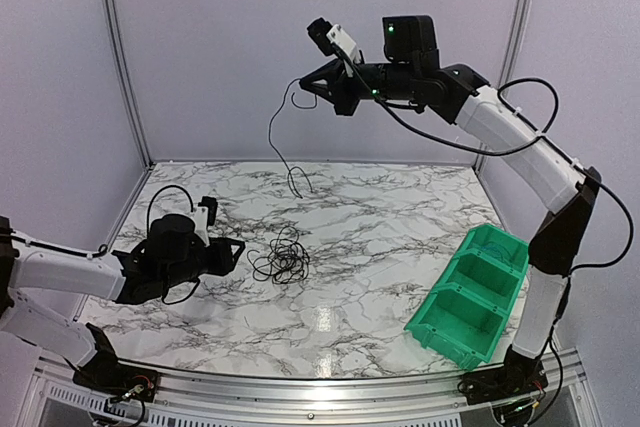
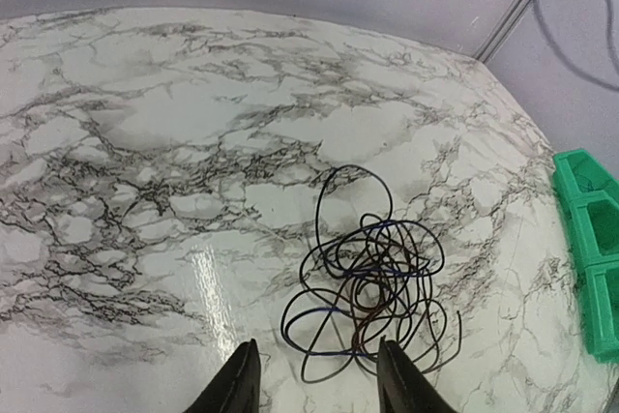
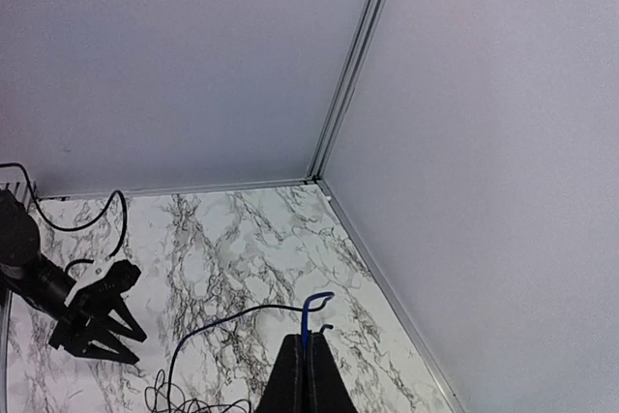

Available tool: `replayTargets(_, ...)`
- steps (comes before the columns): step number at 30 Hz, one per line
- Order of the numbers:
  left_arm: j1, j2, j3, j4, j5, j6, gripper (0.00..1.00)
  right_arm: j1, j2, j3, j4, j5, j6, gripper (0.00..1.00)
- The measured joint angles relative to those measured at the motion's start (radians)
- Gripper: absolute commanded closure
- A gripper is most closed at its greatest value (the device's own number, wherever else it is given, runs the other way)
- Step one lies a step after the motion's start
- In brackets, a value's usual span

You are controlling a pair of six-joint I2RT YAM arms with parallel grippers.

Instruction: Untangle the cables

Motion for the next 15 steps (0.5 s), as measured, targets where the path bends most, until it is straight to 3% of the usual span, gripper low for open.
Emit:
replayTargets(8,0.0,-0.159,0.012,-0.004,-0.028,0.074,0.44,0.0,-0.032,-0.199,0.006,0.011,-0.009,1.0)
replayTargets(15,0.0,-0.123,0.167,-0.015,0.034,0.105,0.42,0.0,-0.064,-0.302,0.009,0.034,-0.027,1.0)
